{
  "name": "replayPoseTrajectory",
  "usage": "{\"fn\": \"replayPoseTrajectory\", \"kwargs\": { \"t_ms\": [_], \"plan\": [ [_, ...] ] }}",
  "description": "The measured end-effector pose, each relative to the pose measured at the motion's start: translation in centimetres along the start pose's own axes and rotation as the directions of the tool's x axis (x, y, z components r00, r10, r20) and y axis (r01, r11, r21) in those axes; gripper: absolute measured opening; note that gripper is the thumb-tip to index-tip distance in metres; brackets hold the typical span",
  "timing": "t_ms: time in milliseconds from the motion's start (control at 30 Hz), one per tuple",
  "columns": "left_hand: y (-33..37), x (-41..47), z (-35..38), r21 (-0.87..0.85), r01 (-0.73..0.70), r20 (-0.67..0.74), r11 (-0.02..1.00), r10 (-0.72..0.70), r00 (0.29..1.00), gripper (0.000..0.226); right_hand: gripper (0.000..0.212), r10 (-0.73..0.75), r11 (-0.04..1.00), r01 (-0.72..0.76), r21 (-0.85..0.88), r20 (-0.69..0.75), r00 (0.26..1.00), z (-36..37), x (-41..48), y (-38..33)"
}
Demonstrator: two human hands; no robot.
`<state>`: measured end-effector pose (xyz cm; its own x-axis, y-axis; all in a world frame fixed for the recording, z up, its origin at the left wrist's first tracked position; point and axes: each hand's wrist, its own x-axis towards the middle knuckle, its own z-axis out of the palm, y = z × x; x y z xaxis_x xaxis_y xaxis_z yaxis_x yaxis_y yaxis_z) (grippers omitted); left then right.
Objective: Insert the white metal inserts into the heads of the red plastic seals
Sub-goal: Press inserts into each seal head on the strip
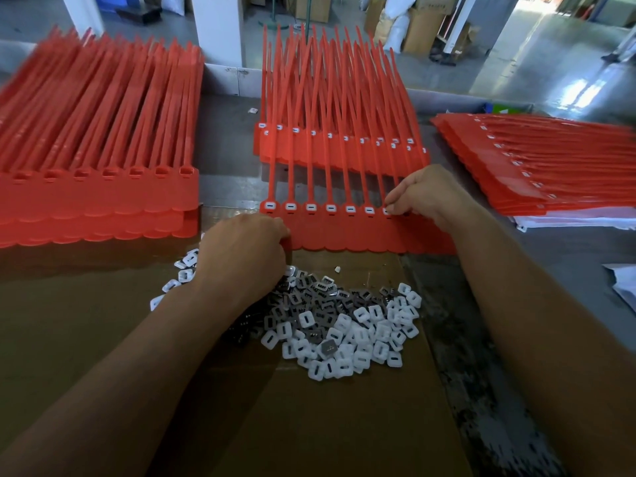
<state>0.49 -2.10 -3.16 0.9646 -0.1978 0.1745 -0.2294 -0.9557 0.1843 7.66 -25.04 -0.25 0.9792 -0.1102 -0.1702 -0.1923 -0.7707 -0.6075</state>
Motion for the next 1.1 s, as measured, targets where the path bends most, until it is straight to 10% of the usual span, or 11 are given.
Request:
{"fn": "replayPoseTrajectory", "kwargs": {
  "t_ms": [433,767,1100],
  "plan": [
    [0.1,0.0,-0.1,0.008,-0.006,0.003,1.000,0.006,1.000,0.034,0.026,0.033,0.996,-0.021,0.082,-0.137,0.990,0.8,0.1,0.8],
    [0.0,0.1,0.0,0.008,-0.019,0.007,1.000,0.019,1.000,0.034,0.024,-0.240,0.968,0.249,0.019,-0.206,0.949,1.2,-3.0,1.1],
    [0.0,0.1,0.0,0.016,-0.010,0.013,1.000,0.010,1.000,0.035,0.019,-0.441,0.890,0.453,0.049,0.339,0.831,1.0,-9.1,-0.5]
  ]
}}
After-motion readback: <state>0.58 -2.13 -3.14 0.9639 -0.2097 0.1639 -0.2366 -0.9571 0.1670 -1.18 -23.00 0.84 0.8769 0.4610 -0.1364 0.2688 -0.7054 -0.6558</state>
